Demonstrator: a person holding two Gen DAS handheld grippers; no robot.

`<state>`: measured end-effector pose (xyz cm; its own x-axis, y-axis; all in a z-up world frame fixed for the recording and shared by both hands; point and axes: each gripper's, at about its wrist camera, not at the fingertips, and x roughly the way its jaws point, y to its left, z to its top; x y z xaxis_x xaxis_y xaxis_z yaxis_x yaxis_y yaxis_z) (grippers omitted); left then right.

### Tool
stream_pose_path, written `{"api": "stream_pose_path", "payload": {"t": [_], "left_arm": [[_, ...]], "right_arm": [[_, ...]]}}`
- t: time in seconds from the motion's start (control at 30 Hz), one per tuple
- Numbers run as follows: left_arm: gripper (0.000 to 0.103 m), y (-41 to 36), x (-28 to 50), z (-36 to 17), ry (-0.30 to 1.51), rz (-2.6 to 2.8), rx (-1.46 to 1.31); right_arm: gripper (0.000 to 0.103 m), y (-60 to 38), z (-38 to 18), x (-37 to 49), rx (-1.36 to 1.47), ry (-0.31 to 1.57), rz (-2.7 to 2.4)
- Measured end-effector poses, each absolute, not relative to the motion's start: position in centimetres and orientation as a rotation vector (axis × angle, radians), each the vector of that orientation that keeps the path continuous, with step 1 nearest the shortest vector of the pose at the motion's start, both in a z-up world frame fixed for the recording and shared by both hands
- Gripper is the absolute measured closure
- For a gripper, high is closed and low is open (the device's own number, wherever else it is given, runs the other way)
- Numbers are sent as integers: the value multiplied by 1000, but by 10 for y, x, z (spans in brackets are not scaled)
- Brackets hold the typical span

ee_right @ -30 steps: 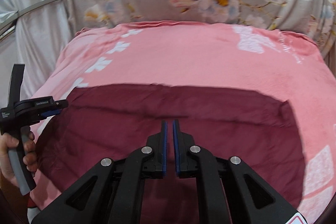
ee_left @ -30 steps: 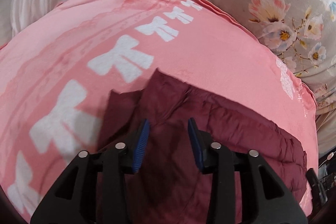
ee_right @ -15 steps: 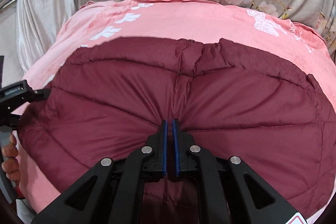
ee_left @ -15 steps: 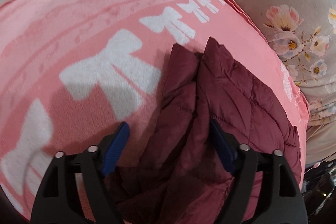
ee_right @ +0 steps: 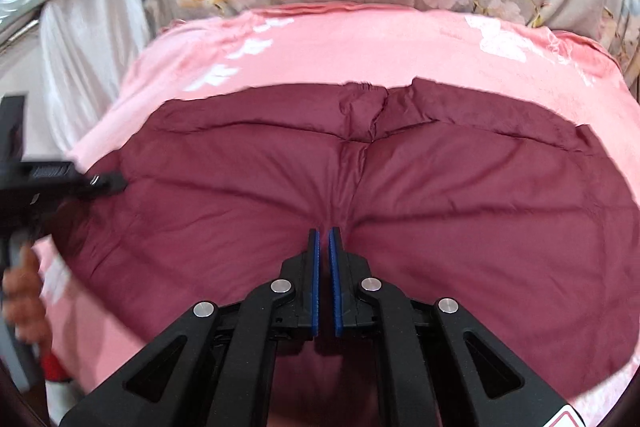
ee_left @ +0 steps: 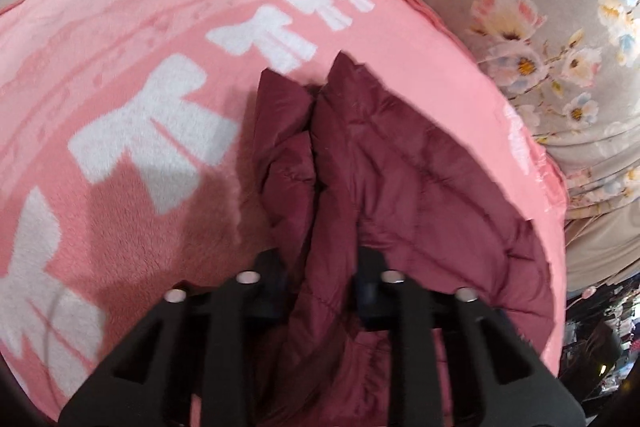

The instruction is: Fold large clothes

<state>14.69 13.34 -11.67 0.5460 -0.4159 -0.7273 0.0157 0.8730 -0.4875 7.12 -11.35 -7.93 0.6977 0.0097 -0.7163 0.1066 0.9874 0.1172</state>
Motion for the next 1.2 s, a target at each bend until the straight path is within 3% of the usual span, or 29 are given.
{"api": "stream_pose_path", "payload": {"t": [0.2, 0.4, 0.6, 0.9, 1.2], "left_arm": [[92, 118, 124, -66, 860, -329, -414], [93, 81, 91, -11, 741, -423, -336], [93, 32, 61, 20, 674, -522, -236], [93, -48, 43, 29, 675, -661, -125], [94, -141, 33, 5, 754, -765, -3]], "right_arm": [[96, -110, -76, 15, 136, 806, -32], [96, -116, -95, 10, 184, 841, -20], [103, -122, -113, 11, 211, 825, -22], [103, -136, -111, -10, 306, 785, 18], [102, -177, -83, -93, 270, 709, -102]]}}
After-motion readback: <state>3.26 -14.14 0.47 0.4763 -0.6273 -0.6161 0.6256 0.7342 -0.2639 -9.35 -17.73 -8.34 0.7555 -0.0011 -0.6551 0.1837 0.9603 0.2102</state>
